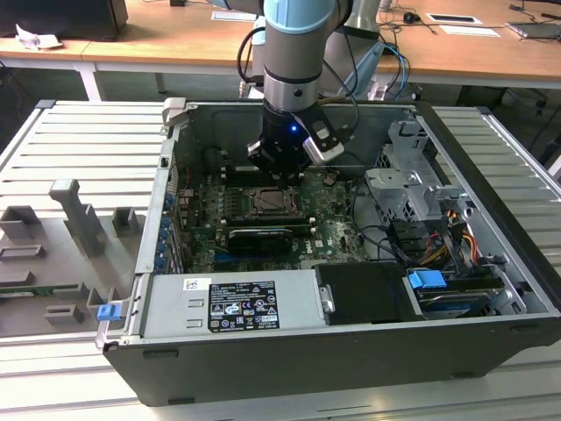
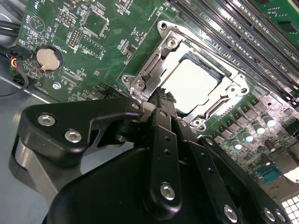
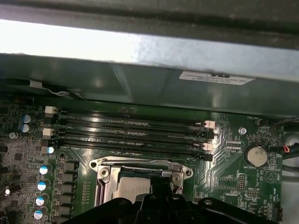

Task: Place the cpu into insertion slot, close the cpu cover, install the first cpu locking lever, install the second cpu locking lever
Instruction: 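Install the second cpu locking lever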

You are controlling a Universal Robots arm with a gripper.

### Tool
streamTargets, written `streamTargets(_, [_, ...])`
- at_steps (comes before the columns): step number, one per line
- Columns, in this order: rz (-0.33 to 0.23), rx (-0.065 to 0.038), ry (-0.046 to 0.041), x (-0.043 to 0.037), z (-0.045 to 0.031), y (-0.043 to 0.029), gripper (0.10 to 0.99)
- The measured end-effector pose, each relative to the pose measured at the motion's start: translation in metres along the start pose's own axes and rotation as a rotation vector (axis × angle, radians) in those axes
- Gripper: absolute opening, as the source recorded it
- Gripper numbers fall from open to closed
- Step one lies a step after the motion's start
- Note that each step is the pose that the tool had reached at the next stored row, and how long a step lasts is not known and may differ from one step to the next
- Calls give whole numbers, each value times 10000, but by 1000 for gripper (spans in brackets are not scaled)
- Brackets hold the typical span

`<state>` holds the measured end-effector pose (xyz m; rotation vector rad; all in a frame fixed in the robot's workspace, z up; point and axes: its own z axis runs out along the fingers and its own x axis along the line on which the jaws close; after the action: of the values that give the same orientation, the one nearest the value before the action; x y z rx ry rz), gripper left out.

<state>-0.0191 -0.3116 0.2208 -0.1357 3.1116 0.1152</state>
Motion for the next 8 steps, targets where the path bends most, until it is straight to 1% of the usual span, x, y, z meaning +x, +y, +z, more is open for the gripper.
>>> streamTargets(5, [2, 0, 0, 1, -2, -7, 106])
streamTargets(8, [2, -1, -2, 0, -16, -9, 106])
